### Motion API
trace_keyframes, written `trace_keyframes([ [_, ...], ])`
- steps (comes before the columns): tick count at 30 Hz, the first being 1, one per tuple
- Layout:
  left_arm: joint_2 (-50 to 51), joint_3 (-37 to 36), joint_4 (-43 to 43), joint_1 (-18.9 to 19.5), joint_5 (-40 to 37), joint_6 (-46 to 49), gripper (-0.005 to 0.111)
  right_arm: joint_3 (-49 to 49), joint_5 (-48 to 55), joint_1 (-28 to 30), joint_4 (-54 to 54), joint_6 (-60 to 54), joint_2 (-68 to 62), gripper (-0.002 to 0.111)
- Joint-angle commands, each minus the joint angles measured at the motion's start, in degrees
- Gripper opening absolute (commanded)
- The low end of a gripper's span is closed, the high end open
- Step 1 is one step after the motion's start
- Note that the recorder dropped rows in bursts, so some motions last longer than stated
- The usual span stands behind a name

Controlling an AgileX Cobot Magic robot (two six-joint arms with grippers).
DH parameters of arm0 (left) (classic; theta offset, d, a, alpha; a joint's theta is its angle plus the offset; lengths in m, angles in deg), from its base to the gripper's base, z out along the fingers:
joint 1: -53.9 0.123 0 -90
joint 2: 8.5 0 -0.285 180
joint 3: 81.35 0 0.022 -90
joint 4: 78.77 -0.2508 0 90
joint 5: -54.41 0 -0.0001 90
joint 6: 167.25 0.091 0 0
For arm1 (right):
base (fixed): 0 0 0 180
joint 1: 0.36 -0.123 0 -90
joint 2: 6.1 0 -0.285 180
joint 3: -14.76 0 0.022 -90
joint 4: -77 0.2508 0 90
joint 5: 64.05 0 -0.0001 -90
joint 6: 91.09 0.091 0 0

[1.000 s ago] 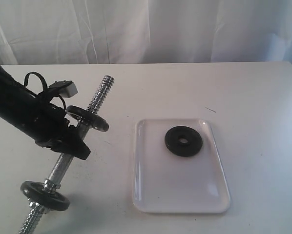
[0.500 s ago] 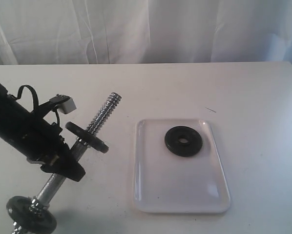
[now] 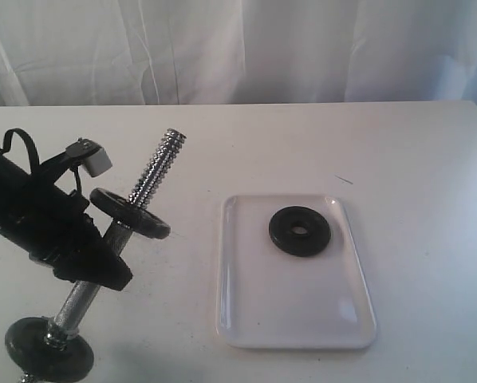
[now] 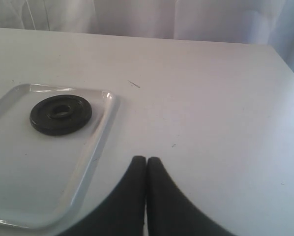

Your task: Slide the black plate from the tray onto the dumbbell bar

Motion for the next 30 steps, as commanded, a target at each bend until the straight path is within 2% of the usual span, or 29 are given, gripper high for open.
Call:
trace_keyframes([
  [1, -3.3, -0.6, 8.3, 0.0, -4.5, 0.3, 0.000, 0.3, -0.5, 0.3, -0.1, 0.1, 0.3, 0.000],
  [11, -3.3, -0.6, 8.1, 0.0, -6.5, 0.6, 0.000, 0.3, -3.4, 0.3, 0.5, 0.9, 0.3, 0.000],
  [16, -3.3, -0.6, 8.1, 0.0, -5.9, 0.6, 0.000, 0.3, -17.0, 0.3, 10.6, 13.6, 0.3, 0.000],
  [21, -3.3, -0.6, 8.1, 0.0, -5.5, 0.6, 0.000, 0.3, -26.1, 0.3, 11.0, 24.6, 0.3, 0.000],
  [26, -3.3, -0.6, 8.1, 0.0, -4.8, 0.6, 0.000, 0.3, -24.2, 0.3, 12.2, 42.5, 0.3, 0.000],
  [30, -3.3, -0.6, 8.1, 0.0, -4.7, 0.6, 0.000, 0.3, -17.3, 0.3, 12.2, 43.0, 0.3, 0.000],
])
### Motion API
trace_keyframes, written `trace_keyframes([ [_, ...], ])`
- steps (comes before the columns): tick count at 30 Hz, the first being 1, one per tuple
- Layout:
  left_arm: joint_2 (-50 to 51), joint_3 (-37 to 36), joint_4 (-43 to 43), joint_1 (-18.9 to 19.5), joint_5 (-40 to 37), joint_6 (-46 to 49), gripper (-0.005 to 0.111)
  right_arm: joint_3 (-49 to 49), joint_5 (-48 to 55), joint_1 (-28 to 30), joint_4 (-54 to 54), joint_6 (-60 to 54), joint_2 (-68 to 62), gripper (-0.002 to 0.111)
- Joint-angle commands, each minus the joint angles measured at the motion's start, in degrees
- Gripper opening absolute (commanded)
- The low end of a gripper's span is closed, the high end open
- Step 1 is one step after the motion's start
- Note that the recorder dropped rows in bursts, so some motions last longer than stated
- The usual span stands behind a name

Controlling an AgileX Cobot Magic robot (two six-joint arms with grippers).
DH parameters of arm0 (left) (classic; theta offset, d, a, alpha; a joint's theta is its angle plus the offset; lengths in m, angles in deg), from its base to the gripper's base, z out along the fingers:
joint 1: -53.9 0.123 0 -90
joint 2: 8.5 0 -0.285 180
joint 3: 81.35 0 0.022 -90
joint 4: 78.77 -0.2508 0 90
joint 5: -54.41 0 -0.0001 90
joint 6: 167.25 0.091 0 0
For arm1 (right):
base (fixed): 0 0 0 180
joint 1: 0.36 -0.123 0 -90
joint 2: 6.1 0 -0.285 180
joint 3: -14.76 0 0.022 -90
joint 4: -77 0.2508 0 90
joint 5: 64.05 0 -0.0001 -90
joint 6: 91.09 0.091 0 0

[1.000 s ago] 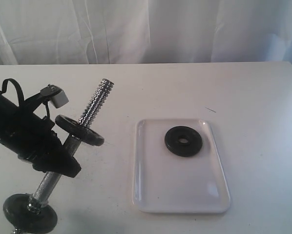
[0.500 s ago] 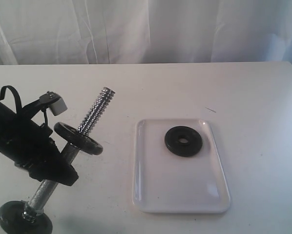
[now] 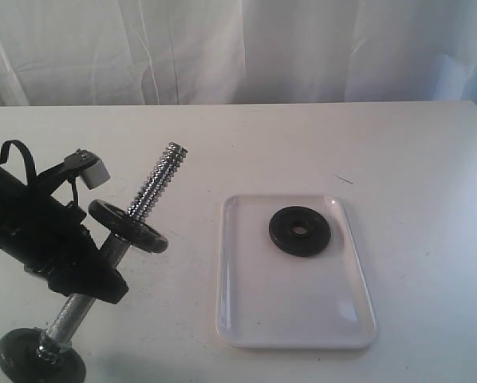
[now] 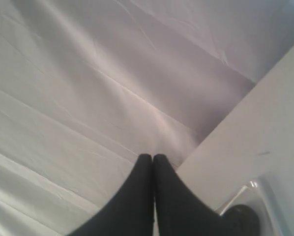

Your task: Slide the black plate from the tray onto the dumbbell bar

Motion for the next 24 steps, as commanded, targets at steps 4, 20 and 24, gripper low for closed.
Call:
trace_keyframes([
  [4, -2.8, 1.2, 8.6, 0.0, -4.2, 0.0, 0.000, 0.1, 10.7, 0.3, 0.0, 2.6, 0.3, 0.000],
  [20, -2.8, 1.2, 8.7, 0.0, -4.2, 0.0, 0.000, 0.1, 11.4, 0.3, 0.0, 2.3, 0.3, 0.000],
  [24, -2.8, 1.2, 8.7, 0.0, -4.2, -0.2, 0.000, 0.1, 11.5, 0.3, -0.1, 2.3, 0.3, 0.000],
])
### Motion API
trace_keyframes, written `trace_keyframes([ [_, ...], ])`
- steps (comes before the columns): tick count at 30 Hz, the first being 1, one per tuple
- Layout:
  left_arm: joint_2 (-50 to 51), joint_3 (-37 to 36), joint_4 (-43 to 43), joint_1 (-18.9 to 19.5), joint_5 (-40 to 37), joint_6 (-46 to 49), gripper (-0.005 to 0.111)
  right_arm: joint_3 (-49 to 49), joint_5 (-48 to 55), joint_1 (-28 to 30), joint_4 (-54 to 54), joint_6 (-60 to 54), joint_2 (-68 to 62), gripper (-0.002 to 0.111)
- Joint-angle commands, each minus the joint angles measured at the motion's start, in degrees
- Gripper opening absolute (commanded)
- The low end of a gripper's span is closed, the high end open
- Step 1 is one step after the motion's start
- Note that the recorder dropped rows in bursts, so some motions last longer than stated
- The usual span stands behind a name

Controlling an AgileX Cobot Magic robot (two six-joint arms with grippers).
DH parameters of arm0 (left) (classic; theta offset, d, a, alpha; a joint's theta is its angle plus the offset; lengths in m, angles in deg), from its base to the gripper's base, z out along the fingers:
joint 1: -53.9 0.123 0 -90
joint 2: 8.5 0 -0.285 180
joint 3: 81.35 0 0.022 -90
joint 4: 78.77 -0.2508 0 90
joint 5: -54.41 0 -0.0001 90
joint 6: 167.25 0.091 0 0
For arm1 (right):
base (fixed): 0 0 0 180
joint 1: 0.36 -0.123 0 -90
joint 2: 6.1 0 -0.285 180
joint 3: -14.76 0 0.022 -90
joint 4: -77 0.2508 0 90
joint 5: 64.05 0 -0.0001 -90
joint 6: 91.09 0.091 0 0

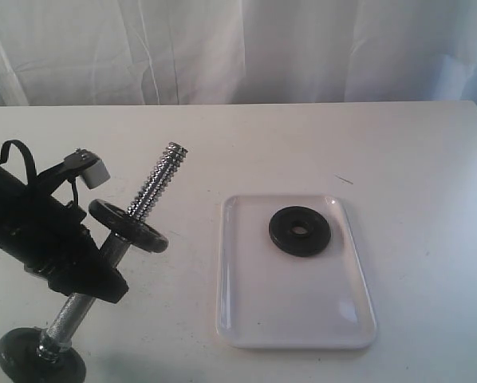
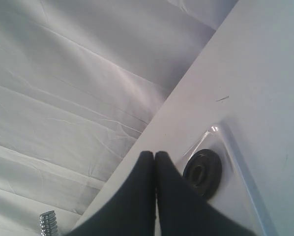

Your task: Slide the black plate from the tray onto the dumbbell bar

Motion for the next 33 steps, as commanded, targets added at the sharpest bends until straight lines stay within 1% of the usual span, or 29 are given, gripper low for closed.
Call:
trace_keyframes([
  [1, -2.8, 1.2, 8.7, 0.0, -4.3, -0.2, 0.000, 0.1, -0.2, 0.3, -0.7, -0.3, 0.3, 0.000],
  [6, -2.8, 1.2, 8.7, 0.0, -4.2, -0.2, 0.000, 0.1, 0.0, 0.3, -0.6, -0.6, 0.3, 0.000],
  [9, -2.8, 1.2, 8.8, 0.0, -4.2, -0.2, 0.000, 0.1, -4.2, 0.3, -0.4, -0.6, 0.3, 0.000],
  [11, -2.8, 1.2, 8.8, 0.0, -4.0, -0.2, 0.000, -2.8, -4.9, 0.3, -0.9, -0.8, 0.3, 0.000],
  [13, -2.8, 1.2, 8.8, 0.0, -3.5, -0.2, 0.000, -7.2, -2.6, 0.3, -1.1, -5.5, -2.7, 0.000],
  [17, -2.8, 1.2, 8.8, 0.0, -2.9, -0.3, 0.000, -19.9, 5.2, 0.3, -0.9, -21.1, -15.8, 0.000],
  [19, -2.8, 1.2, 8.8, 0.0, -2.9, -0.3, 0.000, -27.1, 9.2, 0.3, -0.9, -29.0, -25.0, 0.000],
  [25, -2.8, 1.2, 8.8, 0.0, -2.9, -0.5, 0.000, -48.6, 23.1, 0.3, 1.4, -46.1, -51.6, 0.000],
  [28, -2.8, 1.2, 8.8, 0.0, -2.9, -1.3, 0.000, -58.8, 29.7, 0.0, 2.1, -53.5, -62.8, 0.000],
  [30, -2.8, 1.2, 8.8, 0.0, -2.9, -1.8, 0.000, -64.4, 33.7, -1.2, 2.4, -56.8, -69.3, 0.000],
  [31, -2.8, 1.2, 8.8, 0.0, -2.9, -1.8, 0.000, -66.3, 35.4, -1.7, 2.9, -58.6, -71.7, 0.001],
  [32, -2.8, 1.2, 8.8, 0.0, -3.0, -1.8, 0.000, -70.4, 39.5, -3.1, 5.9, -64.6, -77.0, 0.008],
  [33, -2.8, 1.2, 8.8, 0.0, -3.0, -1.8, 0.000, -71.8, 41.0, -3.6, 7.9, -68.1, -79.3, 0.013],
])
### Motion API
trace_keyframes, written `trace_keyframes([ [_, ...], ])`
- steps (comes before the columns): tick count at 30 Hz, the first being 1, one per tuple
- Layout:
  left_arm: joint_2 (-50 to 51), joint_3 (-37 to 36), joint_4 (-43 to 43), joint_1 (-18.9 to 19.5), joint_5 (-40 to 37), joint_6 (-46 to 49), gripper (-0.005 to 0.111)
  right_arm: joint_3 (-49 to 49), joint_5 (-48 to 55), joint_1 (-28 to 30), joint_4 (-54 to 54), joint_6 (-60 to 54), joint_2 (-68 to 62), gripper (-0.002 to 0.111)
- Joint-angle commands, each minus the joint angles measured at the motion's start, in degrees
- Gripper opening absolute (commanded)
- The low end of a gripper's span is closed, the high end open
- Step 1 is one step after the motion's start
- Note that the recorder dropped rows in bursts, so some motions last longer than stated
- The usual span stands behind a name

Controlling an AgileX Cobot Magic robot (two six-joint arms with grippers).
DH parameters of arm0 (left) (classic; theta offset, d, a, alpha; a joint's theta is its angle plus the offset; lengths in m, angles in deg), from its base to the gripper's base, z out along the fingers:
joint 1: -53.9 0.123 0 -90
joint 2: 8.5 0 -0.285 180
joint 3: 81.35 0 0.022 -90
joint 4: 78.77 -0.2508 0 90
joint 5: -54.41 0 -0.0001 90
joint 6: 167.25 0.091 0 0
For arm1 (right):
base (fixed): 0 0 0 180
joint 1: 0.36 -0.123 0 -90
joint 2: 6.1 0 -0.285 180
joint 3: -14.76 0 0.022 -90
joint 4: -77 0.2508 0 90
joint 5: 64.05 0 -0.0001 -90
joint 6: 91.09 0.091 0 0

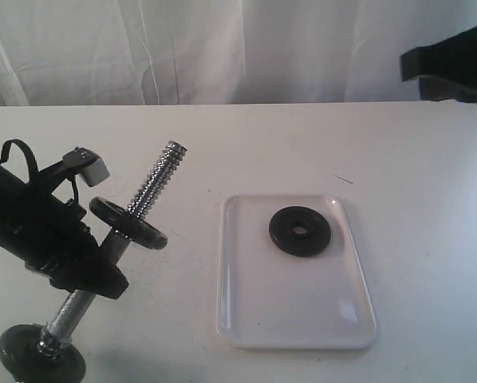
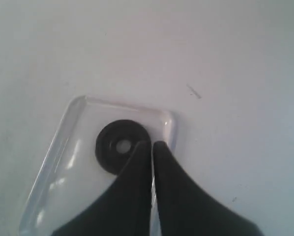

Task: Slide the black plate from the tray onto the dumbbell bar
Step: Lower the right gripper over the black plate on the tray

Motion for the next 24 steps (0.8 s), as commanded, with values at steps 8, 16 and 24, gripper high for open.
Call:
trace_keyframes([
  [8, -2.8, 1.2, 8.8, 0.0, -4.9, -0.8, 0.000, -12.8, 5.8, -7.2, 15.2, -18.3, -23.2, 0.105],
  [16, -2.8, 1.2, 8.6, 0.0, -4.9, -1.4, 0.000, -12.8, 5.3, -7.2, 12.4, -15.2, -25.2, 0.105],
  [24, -2.8, 1.2, 8.6, 0.0, -4.6, -1.7, 0.000, -12.8, 5.6, -7.9, 9.9, -15.1, -30.7, 0.105],
])
